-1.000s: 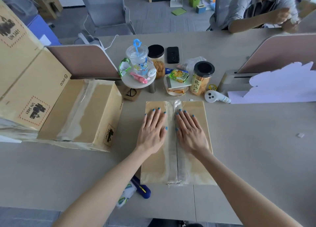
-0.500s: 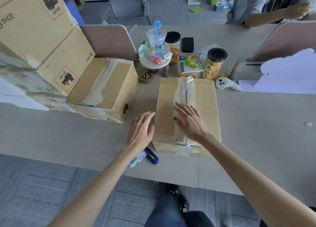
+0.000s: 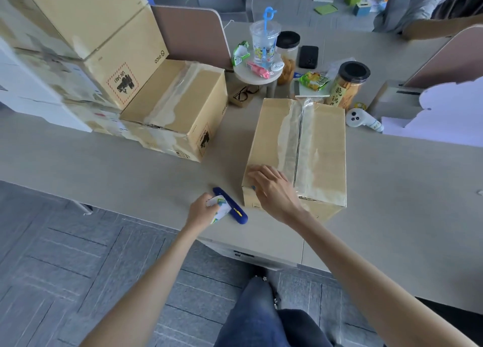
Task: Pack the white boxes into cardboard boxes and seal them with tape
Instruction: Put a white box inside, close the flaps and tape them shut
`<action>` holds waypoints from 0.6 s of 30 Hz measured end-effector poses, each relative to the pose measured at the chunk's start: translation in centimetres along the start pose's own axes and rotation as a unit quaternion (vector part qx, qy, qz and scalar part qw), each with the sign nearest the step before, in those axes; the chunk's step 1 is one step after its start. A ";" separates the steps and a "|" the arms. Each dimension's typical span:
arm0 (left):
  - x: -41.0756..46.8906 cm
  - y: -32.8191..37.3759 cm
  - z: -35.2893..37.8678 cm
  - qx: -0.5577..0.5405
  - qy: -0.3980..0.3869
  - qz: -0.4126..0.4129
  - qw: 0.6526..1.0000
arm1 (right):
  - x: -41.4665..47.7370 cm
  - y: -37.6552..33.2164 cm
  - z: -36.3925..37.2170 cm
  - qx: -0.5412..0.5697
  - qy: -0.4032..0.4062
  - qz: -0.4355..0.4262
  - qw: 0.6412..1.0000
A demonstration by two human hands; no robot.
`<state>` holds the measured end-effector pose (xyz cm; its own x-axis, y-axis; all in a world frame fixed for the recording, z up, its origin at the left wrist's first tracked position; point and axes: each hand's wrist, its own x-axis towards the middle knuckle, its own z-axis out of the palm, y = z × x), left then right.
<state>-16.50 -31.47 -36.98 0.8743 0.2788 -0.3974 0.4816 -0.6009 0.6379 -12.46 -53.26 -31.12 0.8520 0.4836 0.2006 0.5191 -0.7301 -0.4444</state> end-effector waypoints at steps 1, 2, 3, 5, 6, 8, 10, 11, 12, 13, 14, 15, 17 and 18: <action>-0.3 0.2 -0.5 -0.035 -0.005 0.008 0.999 | 0.0 -0.2 -0.1 0.006 0.000 -0.002 1.000; -0.7 0.3 -1.1 -0.066 -0.008 0.018 0.998 | 0.1 -0.5 -0.2 0.016 -0.001 -0.001 1.000; -1.2 0.6 -1.8 -0.093 -0.012 0.024 0.995 | 0.3 -0.7 -0.3 0.028 -0.006 0.004 1.000; -2.2 1.3 -3.5 -0.154 -0.024 0.022 0.988 | 1.1 -1.1 -0.5 0.064 -0.027 0.030 0.997; -2.8 1.6 -4.5 -0.178 -0.031 0.027 0.983 | 1.7 -1.4 -0.6 0.088 -0.036 0.048 0.994; -3.7 2.5 -6.6 -0.201 -0.045 0.049 0.977 | 2.7 -2.2 -0.8 0.147 -0.040 0.095 0.984; -4.5 3.3 -8.5 -0.224 -0.056 0.072 0.970 | 3.8 -3.1 -1.0 0.215 -0.047 0.149 0.964; -4.8 3.7 -9.3 -0.242 -0.062 0.079 0.965 | 4.4 -3.5 -1.1 0.251 -0.056 0.175 0.950; -5.0 4.0 -10.0 -0.260 -0.067 0.083 0.960 | 4.9 -3.9 -1.3 0.289 -0.072 0.199 0.934; -5.1 4.5 -10.7 -0.275 -0.073 0.087 0.955 | 5.5 -4.3 -1.5 0.322 -0.088 0.214 0.918; -5.1 4.9 -11.3 -0.289 -0.077 0.091 0.950 | 6.0 -4.6 -1.6 0.349 -0.105 0.222 0.904; -4.9 5.3 -11.8 -0.300 -0.082 0.096 0.946 | 6.5 -4.7 -1.7 0.376 -0.123 0.228 0.890; -4.4 6.0 -12.6 -0.309 -0.096 0.109 0.940 | 7.1 -5.1 -2.0 0.426 -0.132 0.256 0.858; -4.1 6.3 -12.9 -0.308 -0.104 0.117 0.939 | 7.4 -5.0 -2.1 0.445 -0.123 0.267 0.846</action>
<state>-16.27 -26.72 -22.85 0.9605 0.0020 -0.2783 0.2779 -0.0632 0.9585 -8.65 -47.00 -25.60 0.8514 0.3664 -0.3754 -0.2857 -0.2764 -0.9176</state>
